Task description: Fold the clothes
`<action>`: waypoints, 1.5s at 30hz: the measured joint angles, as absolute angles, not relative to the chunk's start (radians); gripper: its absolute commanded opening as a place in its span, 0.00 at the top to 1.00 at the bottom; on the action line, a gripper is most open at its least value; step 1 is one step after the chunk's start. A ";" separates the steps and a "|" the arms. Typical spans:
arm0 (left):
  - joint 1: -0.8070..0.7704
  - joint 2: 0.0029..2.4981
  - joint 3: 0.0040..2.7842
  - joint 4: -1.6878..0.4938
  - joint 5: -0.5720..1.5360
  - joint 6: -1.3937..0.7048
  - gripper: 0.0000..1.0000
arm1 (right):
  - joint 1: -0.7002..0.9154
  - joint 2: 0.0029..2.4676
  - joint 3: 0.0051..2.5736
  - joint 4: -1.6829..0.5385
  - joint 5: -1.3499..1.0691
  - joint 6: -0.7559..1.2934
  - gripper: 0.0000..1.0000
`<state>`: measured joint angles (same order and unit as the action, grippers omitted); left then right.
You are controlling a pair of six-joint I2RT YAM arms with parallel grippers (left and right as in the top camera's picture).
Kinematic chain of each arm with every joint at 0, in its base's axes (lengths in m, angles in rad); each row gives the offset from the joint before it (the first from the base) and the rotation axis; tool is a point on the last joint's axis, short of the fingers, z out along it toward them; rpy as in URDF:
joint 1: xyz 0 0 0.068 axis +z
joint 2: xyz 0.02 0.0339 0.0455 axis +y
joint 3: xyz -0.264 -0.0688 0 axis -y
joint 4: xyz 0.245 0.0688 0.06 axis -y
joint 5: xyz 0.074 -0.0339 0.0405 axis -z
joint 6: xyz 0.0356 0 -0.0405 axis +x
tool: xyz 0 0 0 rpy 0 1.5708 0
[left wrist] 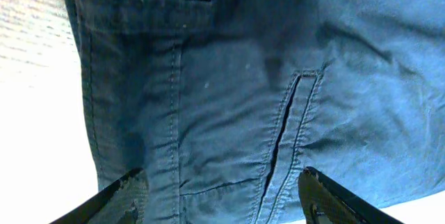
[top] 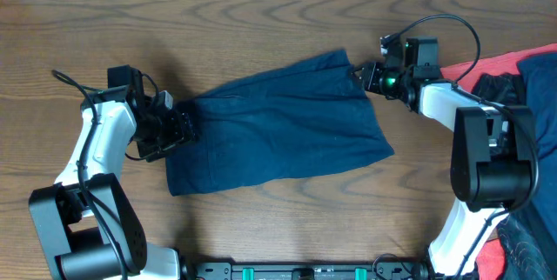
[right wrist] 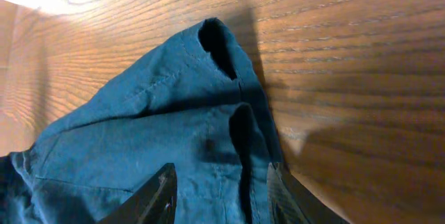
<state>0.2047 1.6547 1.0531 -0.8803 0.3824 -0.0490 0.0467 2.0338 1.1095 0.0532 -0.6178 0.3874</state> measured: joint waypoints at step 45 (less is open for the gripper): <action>0.006 1.603 0.807 -0.679 0.363 -0.079 0.30 | 0.026 2.062 1.208 0.088 -0.589 0.634 0.69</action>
